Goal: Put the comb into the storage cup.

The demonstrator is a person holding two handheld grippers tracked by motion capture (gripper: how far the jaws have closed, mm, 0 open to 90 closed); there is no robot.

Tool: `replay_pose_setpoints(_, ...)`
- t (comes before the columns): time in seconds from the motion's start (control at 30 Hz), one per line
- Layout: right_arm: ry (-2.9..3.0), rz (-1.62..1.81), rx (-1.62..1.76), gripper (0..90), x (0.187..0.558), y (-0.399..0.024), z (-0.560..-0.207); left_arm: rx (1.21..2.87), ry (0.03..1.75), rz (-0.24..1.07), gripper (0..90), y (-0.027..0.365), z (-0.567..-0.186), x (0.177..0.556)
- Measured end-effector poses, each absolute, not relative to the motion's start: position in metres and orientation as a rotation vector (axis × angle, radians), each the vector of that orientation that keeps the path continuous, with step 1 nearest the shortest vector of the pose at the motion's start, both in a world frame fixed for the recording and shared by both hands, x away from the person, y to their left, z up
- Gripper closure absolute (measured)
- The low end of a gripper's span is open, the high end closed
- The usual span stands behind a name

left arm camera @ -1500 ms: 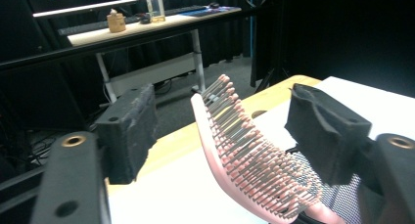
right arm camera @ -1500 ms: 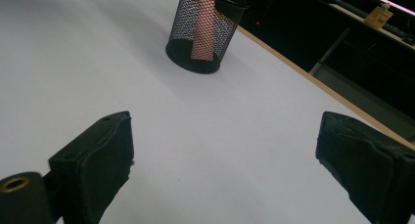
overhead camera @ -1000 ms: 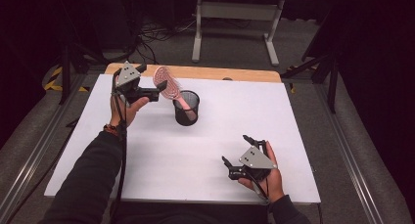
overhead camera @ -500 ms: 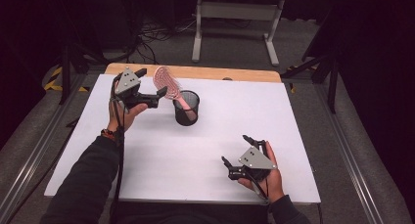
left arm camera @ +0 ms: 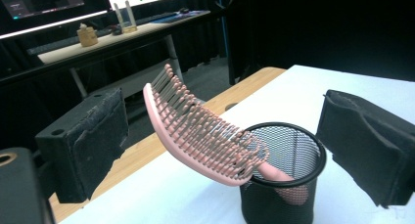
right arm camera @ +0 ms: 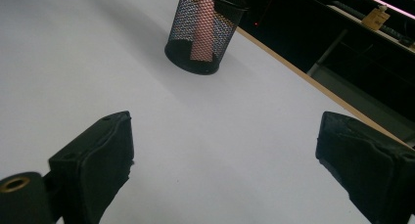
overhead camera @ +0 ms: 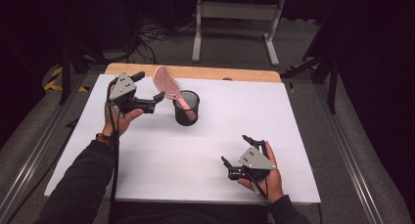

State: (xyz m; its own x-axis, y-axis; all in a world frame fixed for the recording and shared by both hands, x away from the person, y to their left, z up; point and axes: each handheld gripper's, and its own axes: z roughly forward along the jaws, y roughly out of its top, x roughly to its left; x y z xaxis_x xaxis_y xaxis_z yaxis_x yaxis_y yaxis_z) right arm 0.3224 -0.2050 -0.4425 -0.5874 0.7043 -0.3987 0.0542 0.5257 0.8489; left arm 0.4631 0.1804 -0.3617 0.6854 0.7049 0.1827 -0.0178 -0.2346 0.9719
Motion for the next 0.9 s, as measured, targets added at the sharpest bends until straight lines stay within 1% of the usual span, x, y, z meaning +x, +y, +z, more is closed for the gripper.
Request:
replay_pose_setpoints(0.53, 1.999, 1.079, 0.615, 7.5, 0.322, -0.205, -0.443, 1.717, 0.504, 0.736, 5.8, 0.176, -0.366, 0.447)
replay_pose_setpoints(0.63, 1.998, 1.079, 0.614, 7.5, 0.322, -0.205, -0.443, 1.696, 0.496, 0.744, 5.9, 0.173, -0.370, 0.440)
replay_pose_setpoints(0.9, 2.000, 1.075, 0.614, 7.5, 0.323, -0.205, -0.443, 1.700, 0.484, 0.750, 5.8, 0.169, -0.379, 0.430)
